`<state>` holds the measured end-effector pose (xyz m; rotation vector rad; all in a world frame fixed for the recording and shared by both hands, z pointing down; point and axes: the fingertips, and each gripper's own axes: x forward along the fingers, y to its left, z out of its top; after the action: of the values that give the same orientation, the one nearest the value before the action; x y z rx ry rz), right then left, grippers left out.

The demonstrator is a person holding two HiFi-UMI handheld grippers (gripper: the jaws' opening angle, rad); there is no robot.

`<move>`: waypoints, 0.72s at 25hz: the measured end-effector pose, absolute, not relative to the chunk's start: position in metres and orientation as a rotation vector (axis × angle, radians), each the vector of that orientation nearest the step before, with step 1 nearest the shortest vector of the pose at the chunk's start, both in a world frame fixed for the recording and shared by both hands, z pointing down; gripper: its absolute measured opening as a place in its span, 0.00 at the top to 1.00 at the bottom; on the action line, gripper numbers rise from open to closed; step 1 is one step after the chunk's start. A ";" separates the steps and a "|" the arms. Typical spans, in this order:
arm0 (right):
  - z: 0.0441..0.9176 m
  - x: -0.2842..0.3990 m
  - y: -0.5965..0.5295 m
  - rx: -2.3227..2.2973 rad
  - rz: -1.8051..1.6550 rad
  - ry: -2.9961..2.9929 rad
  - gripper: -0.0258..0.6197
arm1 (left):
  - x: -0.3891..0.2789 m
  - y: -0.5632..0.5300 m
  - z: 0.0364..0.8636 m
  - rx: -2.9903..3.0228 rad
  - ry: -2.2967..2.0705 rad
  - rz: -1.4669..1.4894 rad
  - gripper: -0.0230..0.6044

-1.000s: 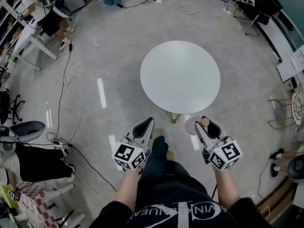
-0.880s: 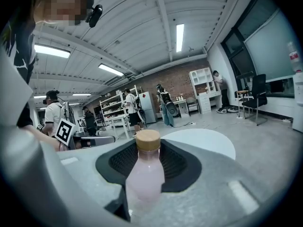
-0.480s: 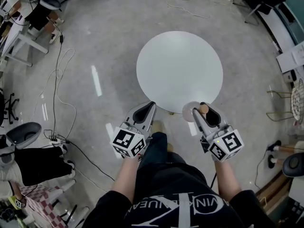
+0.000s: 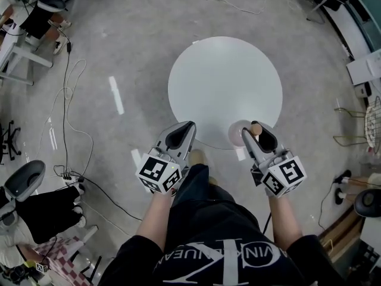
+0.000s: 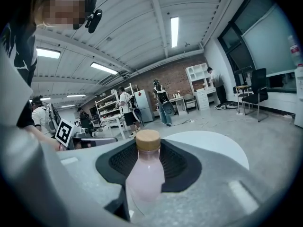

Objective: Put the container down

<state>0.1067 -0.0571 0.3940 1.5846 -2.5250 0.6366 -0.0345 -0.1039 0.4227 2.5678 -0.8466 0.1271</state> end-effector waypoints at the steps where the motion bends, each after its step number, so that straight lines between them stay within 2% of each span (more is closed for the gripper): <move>1: 0.395 0.107 -0.062 1.592 0.638 -2.520 0.74 | -0.034 -0.109 0.424 2.568 -0.837 0.128 0.94; 18: 0.424 0.129 -0.123 1.558 0.599 -2.483 0.74 | -0.007 -0.157 0.454 2.537 -0.808 0.172 0.94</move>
<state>0.1289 -0.1232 0.4241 1.5576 -2.4830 0.5990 -0.0066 -0.1567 0.4544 2.5375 -0.8075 0.1725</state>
